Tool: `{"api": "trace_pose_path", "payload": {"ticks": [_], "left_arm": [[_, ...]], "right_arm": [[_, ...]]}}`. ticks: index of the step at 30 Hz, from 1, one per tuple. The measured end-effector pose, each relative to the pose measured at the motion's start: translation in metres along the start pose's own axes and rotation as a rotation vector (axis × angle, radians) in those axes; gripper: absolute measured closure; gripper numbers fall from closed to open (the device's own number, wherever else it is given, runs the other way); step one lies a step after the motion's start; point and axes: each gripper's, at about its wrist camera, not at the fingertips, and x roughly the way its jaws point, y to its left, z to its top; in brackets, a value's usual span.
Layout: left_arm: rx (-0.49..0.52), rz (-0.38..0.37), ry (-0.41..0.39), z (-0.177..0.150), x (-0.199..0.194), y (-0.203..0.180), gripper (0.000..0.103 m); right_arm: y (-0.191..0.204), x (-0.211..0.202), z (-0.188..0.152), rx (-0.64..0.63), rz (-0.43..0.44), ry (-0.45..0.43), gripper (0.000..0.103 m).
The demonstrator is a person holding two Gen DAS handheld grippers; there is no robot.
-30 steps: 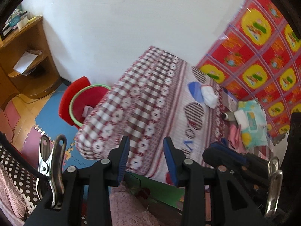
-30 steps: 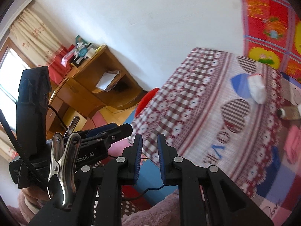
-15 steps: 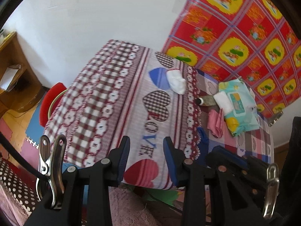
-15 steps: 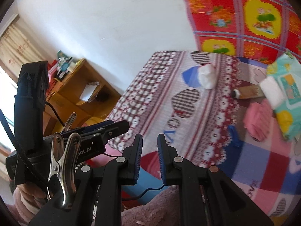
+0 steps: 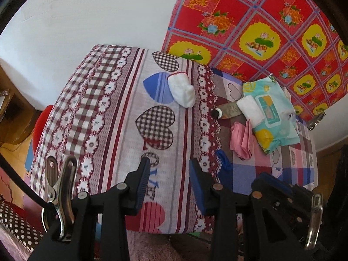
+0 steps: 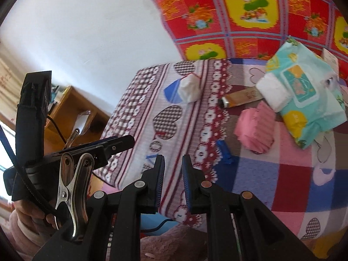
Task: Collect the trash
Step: 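Lower left tool toward the white glove while right tool approaches the pink paper, then close left tool on the white glove while right tool closes on the pink paper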
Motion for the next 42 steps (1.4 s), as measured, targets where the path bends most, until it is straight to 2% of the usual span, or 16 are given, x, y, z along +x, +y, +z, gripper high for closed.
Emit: {"api": "trace_pose_path", "payload": {"ticks": [16,20,30,42], "left_arm": [[0.053,0.002,0.056,0.052,0.044,-0.015,0.058],[0.079,0.001,0.055,0.063,0.053,-0.024,0.053],[0.102,-0.013,0.073,0.100,0.086,-0.035,0.051],[0.137,0.019,0.117,0.128,0.135,-0.044,0.051]], "right_arm": [[-0.029,0.013,0.009,0.140,-0.044,-0.018,0.084],[-0.037,0.017,0.009,0.163,-0.057,-0.022,0.081],[-0.054,0.028,0.009,0.217,-0.094,-0.012,0.080],[-0.071,0.036,0.007,0.296,-0.149,-0.002,0.080]]}}
